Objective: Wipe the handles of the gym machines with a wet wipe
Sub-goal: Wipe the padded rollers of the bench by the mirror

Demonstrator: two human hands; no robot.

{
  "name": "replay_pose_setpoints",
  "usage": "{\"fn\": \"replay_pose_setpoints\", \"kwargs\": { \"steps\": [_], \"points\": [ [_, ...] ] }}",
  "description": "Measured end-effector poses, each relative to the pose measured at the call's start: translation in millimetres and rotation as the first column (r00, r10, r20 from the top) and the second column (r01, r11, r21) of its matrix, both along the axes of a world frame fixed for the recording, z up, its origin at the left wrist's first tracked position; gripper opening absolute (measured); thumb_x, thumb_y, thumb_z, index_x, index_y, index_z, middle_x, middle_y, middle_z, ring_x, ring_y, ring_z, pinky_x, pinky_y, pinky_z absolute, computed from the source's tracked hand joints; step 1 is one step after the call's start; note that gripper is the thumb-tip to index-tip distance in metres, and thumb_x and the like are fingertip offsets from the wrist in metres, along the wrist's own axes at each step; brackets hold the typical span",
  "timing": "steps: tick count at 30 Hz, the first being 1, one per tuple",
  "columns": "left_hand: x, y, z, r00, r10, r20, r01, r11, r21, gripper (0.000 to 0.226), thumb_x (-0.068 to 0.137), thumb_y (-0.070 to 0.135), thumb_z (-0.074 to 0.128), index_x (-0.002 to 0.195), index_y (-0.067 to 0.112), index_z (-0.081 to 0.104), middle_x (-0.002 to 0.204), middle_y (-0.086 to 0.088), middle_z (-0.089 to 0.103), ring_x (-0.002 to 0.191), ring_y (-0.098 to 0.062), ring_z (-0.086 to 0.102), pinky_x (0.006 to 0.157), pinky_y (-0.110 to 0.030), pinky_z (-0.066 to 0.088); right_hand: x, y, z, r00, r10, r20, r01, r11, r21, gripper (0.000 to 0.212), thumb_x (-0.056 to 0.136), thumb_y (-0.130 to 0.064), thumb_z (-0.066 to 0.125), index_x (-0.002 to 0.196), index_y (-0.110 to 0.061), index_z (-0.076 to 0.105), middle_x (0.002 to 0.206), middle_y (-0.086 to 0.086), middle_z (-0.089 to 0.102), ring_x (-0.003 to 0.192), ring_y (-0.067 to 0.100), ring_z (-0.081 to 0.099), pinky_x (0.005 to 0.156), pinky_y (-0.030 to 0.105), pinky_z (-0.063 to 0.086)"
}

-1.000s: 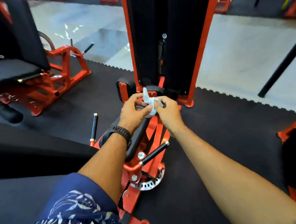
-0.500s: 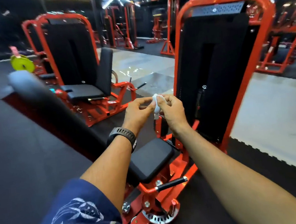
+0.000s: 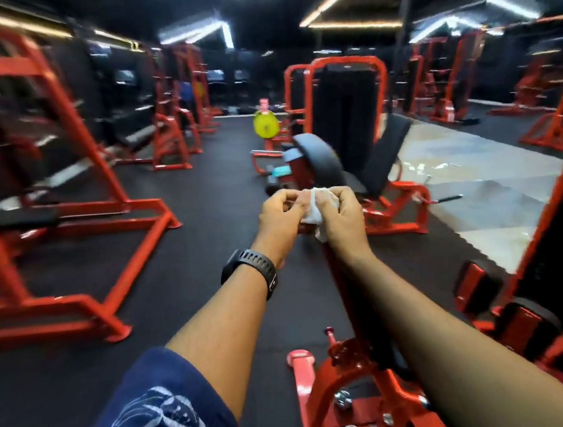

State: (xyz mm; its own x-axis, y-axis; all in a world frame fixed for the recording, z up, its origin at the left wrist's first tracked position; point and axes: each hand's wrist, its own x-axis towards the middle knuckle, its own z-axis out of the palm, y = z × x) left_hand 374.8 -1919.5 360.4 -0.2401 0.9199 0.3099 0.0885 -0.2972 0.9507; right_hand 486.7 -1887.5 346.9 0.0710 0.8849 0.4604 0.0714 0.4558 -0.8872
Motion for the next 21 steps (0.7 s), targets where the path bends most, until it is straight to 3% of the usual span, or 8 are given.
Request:
{"fn": "replay_pose_setpoints", "kwargs": {
  "steps": [2, 4, 6, 8, 11, 14, 17, 21],
  "points": [
    [-40, -16, 5, 0.997, 0.065, 0.034, -0.065, 0.998, -0.008, 0.012, 0.098, 0.023, 0.063, 0.099, 0.010, 0.065, 0.089, -0.005, 0.068, 0.072, -0.009, 0.064, 0.062, -0.022, 0.053, -48, -4, 6, 0.994, 0.104, -0.025, -0.103, 0.994, 0.026, 0.026, 0.085, -0.050, 0.060, 0.088, -0.025, 0.054, 0.085, 0.000, 0.065, 0.078, 0.022, 0.063, 0.074, 0.051, 0.055],
    [-80, -36, 8, 0.990, 0.135, 0.045, -0.136, 0.991, 0.006, 0.009, 0.098, 0.022, 0.064, 0.095, 0.013, 0.065, 0.089, -0.005, 0.068, 0.074, -0.013, 0.067, 0.069, -0.028, 0.054, -96, -12, 14, 0.974, 0.224, -0.032, -0.223, 0.974, 0.032, 0.031, 0.084, -0.052, 0.061, 0.088, -0.023, 0.052, 0.082, -0.002, 0.062, 0.074, 0.016, 0.060, 0.071, 0.048, 0.054],
    [-114, -52, 11, 0.969, 0.239, 0.060, -0.240, 0.971, 0.007, 0.008, 0.098, 0.018, 0.064, 0.094, 0.011, 0.065, 0.087, -0.005, 0.070, 0.077, -0.017, 0.068, 0.078, -0.041, 0.055, -136, -18, 19, 0.939, 0.342, -0.030, -0.342, 0.940, 0.021, 0.031, 0.083, -0.053, 0.062, 0.087, -0.023, 0.052, 0.081, 0.000, 0.063, 0.073, 0.020, 0.062, 0.068, 0.048, 0.055],
    [-146, -67, 12, 0.920, 0.386, 0.062, -0.388, 0.922, 0.018, 0.004, 0.096, 0.011, 0.064, 0.094, 0.008, 0.065, 0.085, -0.006, 0.071, 0.078, -0.019, 0.068, 0.081, -0.045, 0.056, -172, -21, 21, 0.882, 0.471, -0.022, -0.471, 0.882, 0.001, 0.028, 0.084, -0.050, 0.063, 0.087, -0.024, 0.055, 0.086, 0.008, 0.067, 0.076, 0.032, 0.066, 0.068, 0.053, 0.058],
    [-194, -97, 11, 0.796, 0.604, 0.032, -0.605, 0.795, 0.039, 0.006, 0.093, 0.009, 0.064, 0.090, 0.014, 0.065, 0.087, -0.008, 0.071, 0.082, -0.024, 0.070, 0.080, -0.045, 0.060, -225, -37, 24, 0.748, 0.661, -0.055, -0.663, 0.747, -0.038, 0.029, 0.083, -0.044, 0.068, 0.088, -0.017, 0.060, 0.085, 0.009, 0.067, 0.075, 0.028, 0.064, 0.070, 0.047, 0.057],
    [-236, -138, 5, 0.616, 0.787, -0.039, -0.785, 0.617, 0.048, 0.007, 0.089, 0.015, 0.066, 0.089, 0.023, 0.065, 0.088, -0.006, 0.070, 0.085, -0.028, 0.069, 0.077, -0.043, 0.059, -278, -66, 21, 0.535, 0.838, -0.105, -0.845, 0.532, -0.058, 0.028, 0.085, -0.036, 0.073, 0.092, -0.013, 0.060, 0.086, 0.011, 0.067, 0.074, 0.023, 0.064, 0.064, 0.041, 0.053],
    [-273, -180, -4, 0.445, 0.895, -0.018, -0.894, 0.445, 0.047, 0.016, 0.093, 0.012, 0.066, 0.092, 0.025, 0.058, 0.092, -0.010, 0.070, 0.083, -0.027, 0.068, 0.074, -0.041, 0.057, -328, -101, 13, 0.355, 0.931, -0.085, -0.934, 0.349, -0.078, 0.016, 0.091, -0.022, 0.071, 0.097, -0.013, 0.058, 0.086, 0.005, 0.066, 0.072, 0.014, 0.065, 0.061, 0.035, 0.055],
    [-324, -242, -8, 0.332, 0.941, 0.067, -0.943, 0.332, 0.012, 0.009, 0.094, 0.016, 0.069, 0.094, 0.019, 0.060, 0.095, -0.017, 0.071, 0.074, -0.020, 0.066, 0.065, -0.035, 0.056, -404, -151, 7, 0.245, 0.969, -0.008, -0.966, 0.244, -0.081, 0.012, 0.092, -0.012, 0.067, 0.093, -0.010, 0.055, 0.085, 0.012, 0.062, 0.069, 0.019, 0.062, 0.060, 0.038, 0.055]
  ]
}}
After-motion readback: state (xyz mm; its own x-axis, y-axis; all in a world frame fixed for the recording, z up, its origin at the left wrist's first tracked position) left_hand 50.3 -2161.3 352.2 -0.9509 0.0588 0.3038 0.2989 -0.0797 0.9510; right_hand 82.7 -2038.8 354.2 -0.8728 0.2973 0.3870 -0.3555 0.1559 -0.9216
